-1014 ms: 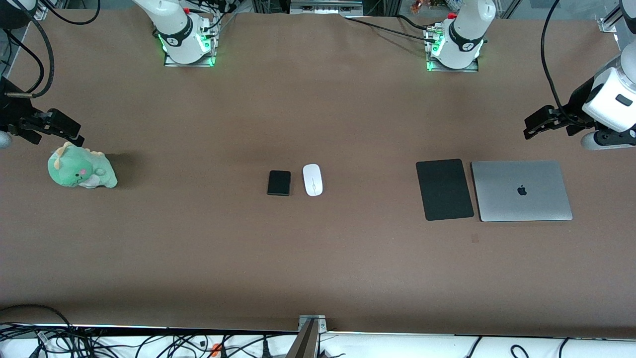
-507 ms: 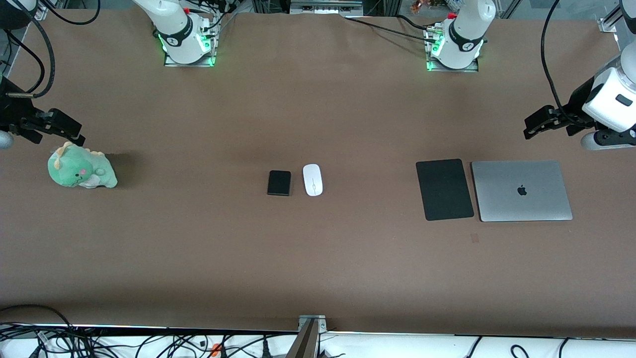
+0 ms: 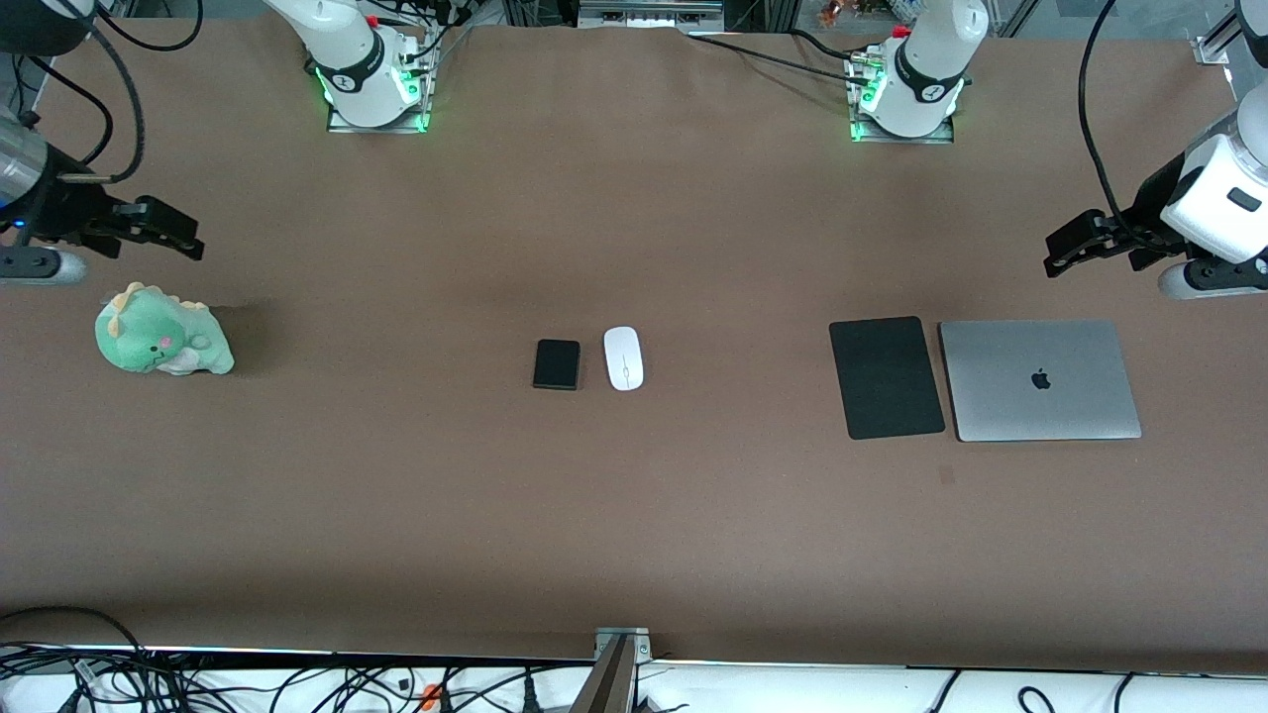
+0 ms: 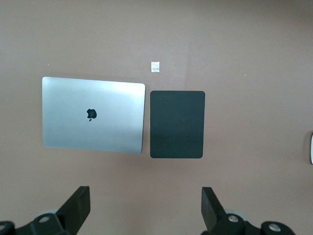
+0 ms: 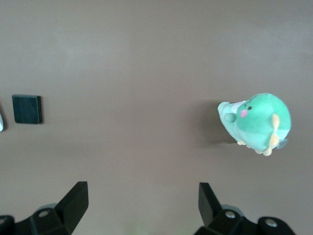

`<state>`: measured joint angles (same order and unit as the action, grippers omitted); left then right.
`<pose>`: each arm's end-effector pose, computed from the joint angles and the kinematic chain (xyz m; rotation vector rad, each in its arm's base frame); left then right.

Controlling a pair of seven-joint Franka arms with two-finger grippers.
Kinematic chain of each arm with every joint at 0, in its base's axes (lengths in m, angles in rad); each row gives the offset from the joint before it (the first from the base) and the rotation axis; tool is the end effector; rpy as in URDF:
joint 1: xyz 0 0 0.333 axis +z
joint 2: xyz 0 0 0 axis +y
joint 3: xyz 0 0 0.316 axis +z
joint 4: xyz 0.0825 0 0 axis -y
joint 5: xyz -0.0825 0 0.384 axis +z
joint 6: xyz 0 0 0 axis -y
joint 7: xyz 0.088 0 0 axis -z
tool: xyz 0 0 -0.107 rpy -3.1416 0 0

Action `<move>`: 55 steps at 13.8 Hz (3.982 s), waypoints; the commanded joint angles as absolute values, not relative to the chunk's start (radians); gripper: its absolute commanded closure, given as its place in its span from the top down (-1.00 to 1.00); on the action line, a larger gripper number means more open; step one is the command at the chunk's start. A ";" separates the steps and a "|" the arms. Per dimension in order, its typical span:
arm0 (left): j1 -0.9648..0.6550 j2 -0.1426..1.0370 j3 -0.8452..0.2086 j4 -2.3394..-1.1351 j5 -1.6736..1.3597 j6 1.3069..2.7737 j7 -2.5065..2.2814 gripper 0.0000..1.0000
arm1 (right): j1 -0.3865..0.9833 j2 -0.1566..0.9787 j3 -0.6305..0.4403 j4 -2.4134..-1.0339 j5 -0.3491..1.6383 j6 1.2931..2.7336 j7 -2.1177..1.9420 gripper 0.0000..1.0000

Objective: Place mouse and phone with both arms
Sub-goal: 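Reach the right gripper to the black phone while the left gripper moves over the pad, then grasp the black phone with the right gripper and lift it toward the plush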

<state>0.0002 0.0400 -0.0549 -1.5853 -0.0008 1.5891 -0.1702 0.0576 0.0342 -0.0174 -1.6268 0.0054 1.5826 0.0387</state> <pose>0.5662 -0.0305 0.5968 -3.1348 -0.1813 0.0569 0.5620 0.0233 0.5800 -3.1375 -0.0019 0.1232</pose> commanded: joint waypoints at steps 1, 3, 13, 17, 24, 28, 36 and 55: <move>0.002 0.063 -0.061 -1.552 0.003 1.569 -0.155 1.00 | 0.071 0.072 -0.018 -1.621 0.006 1.575 0.029 1.00; 0.000 0.071 -0.066 -1.554 0.003 1.568 -0.144 1.00 | 0.090 0.109 -0.018 -1.621 0.021 1.589 0.037 1.00; -0.015 0.098 -0.097 -1.555 -0.090 1.528 -0.169 1.00 | 0.317 0.317 -0.018 -1.629 0.057 1.870 0.420 1.00; -0.017 0.118 -0.116 -1.555 -0.103 1.531 -0.210 1.00 | 0.394 0.406 -0.018 -1.626 0.048 1.994 0.459 1.00; -0.028 0.199 -0.178 -1.555 -0.100 1.571 -0.356 1.00 | 0.537 0.564 -0.020 -1.624 0.043 2.218 0.570 1.00; -0.071 0.244 -0.187 -1.554 -0.084 1.606 -0.411 1.00 | 0.592 0.633 -0.026 -1.624 -0.006 2.296 0.669 1.00; -0.078 0.245 -0.187 -1.554 -0.084 1.612 -0.416 1.00 | 0.629 0.725 -0.029 -1.631 -0.026 2.427 0.722 1.00; -0.081 0.250 -0.187 -1.554 -0.084 1.612 -0.433 1.00 | 0.684 0.762 -0.075 -1.680 -0.055 2.513 0.726 0.05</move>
<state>-0.0747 0.2352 -0.1873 -1.5804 -0.0837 1.6191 -0.4201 0.6743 0.7598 -0.0605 -1.6661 -0.0400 2.4969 0.7197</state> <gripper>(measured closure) 0.000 0.194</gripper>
